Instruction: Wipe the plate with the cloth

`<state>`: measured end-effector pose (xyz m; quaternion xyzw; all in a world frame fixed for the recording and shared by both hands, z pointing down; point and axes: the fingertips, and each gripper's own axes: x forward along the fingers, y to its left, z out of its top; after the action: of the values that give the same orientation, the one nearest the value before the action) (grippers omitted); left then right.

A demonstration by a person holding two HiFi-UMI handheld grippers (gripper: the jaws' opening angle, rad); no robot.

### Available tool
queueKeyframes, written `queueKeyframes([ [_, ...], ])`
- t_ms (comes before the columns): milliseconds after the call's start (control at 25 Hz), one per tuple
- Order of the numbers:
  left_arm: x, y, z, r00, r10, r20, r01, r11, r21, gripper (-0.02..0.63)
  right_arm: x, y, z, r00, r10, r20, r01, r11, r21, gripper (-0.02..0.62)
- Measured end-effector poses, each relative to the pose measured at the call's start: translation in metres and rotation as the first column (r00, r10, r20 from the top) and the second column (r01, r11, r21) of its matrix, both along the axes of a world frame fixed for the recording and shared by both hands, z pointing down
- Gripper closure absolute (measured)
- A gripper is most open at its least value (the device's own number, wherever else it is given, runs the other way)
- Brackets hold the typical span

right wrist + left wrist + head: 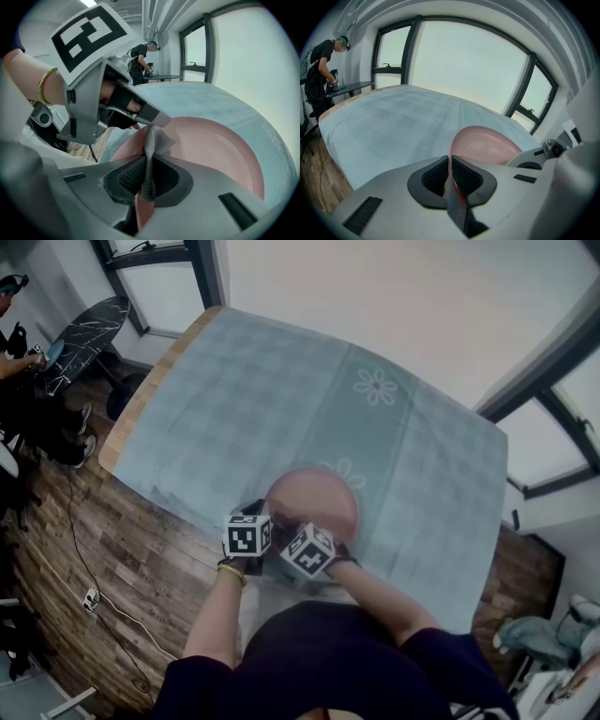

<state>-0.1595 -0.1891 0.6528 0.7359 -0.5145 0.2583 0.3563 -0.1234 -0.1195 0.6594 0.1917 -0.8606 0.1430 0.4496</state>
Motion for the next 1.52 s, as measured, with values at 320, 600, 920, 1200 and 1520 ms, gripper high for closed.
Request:
queueKeyframes([
  [320, 0.000, 0.002, 0.002, 0.999, -0.025, 0.039, 0.025, 1.000, 0.018, 0.571, 0.002, 0.022, 0.000, 0.994, -0.108, 0.002, 0.107, 0.993, -0.054, 0.561],
  [600, -0.001, 0.004, 0.004, 0.998, -0.054, 0.037, 0.054, 0.999, 0.009, 0.572, 0.012, 0.040, -0.005, 0.982, -0.186, 0.020, 0.187, 0.973, -0.136, 0.561],
  [920, -0.002, 0.004, 0.004, 0.996, -0.084, 0.030, 0.084, 0.996, 0.007, 0.577, 0.040, 0.020, -0.018, 0.991, -0.127, 0.030, 0.130, 0.984, -0.120, 0.561],
  [1200, -0.002, 0.006, 0.002, 0.995, -0.099, 0.025, 0.099, 0.995, 0.006, 0.578, 0.069, -0.022, -0.017, 1.000, 0.018, 0.023, -0.017, 0.999, -0.044, 0.561],
  [1520, -0.002, 0.005, 0.003, 0.995, -0.091, 0.031, 0.091, 0.996, 0.001, 0.578, 0.095, -0.069, -0.014, 0.990, 0.122, -0.066, -0.119, 0.992, 0.044, 0.561],
])
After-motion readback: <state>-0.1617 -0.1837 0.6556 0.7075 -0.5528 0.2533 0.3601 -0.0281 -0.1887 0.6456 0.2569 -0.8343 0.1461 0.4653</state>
